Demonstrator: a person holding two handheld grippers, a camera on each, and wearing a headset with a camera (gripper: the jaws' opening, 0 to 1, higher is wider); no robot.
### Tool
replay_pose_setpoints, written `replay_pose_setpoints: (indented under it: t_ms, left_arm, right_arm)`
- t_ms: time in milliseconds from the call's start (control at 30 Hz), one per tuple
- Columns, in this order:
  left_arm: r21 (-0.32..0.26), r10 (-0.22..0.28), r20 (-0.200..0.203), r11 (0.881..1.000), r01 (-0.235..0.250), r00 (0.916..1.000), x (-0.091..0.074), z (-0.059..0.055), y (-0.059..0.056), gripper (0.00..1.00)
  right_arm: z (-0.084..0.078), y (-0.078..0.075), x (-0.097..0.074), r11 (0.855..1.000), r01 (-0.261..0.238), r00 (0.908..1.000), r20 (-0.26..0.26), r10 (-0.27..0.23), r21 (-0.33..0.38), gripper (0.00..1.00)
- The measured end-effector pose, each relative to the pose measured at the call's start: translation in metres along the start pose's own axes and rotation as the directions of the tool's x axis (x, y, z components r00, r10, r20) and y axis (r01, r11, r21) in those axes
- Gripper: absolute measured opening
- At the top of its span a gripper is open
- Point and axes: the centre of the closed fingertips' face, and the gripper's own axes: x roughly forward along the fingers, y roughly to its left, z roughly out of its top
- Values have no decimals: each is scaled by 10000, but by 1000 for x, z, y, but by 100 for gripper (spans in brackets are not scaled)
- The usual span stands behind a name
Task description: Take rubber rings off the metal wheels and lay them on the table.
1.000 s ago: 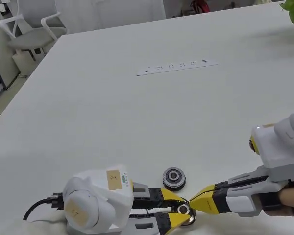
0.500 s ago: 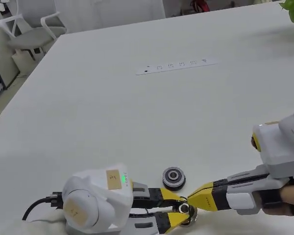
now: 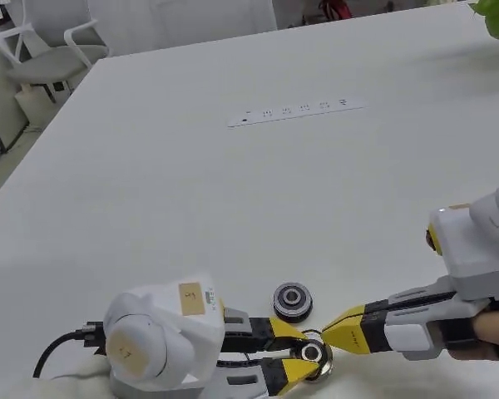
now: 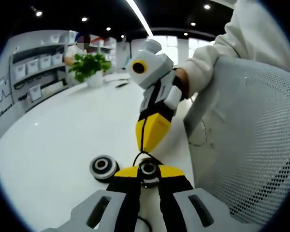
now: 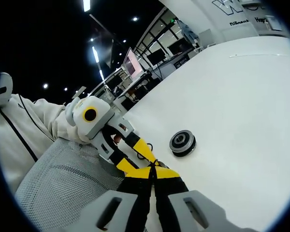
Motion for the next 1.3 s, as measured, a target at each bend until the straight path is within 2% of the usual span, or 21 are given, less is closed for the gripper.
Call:
replay_pose_setpoints:
  t_ms: [233, 333, 400, 600, 767, 967, 1067, 1200, 1300]
  left_arm:
    - [424, 81, -346, 9991, -67, 9994, -4, -1, 3, 17]
    - [335, 239, -438, 9992, -224, 9988, -6, -1, 7, 19]
    - [241, 305, -308, 9993, -298, 9991, -9, 2, 9, 23]
    - [27, 548, -51, 9985, -548, 9985, -18, 11, 17, 26]
    - [106, 784, 129, 9969, -785, 9968, -29, 20, 22, 32]
    - [198, 806, 382, 9965, -814, 9960, -39, 32, 21, 40]
    - [169, 751, 565, 9970, -762, 9956, -44, 39, 20, 47]
    - [146, 714, 772, 9972, -728, 9945, -49, 46, 20, 49]
    - [145, 824, 853, 9964, -840, 9929, -56, 49, 23, 57]
  right_arm:
    - [0, -5, -2, 9996, 262, 9997, 9, -262, 98, 0]
    - [1, -6, -3, 9994, 340, 9994, 68, -341, 79, 0]
    - [1, -7, -4, 9993, 364, 9993, 108, -365, 111, 0]
    - [4, -6, -5, 9994, 305, 9992, 238, -310, 191, 0]
    - [7, -3, -6, 9997, 161, 9991, 384, -168, 186, 0]
    - [9, 0, -5, 9998, 55, 9990, 441, -62, 167, 0]
    - [14, 1, -8, 9997, -5, 9975, 705, -12, 241, 0]
    - [16, 1, -10, 9995, 1, 9963, 865, -29, 319, 0]
    - [19, 2, -11, 9994, -25, 9952, 983, -9, 341, 0]
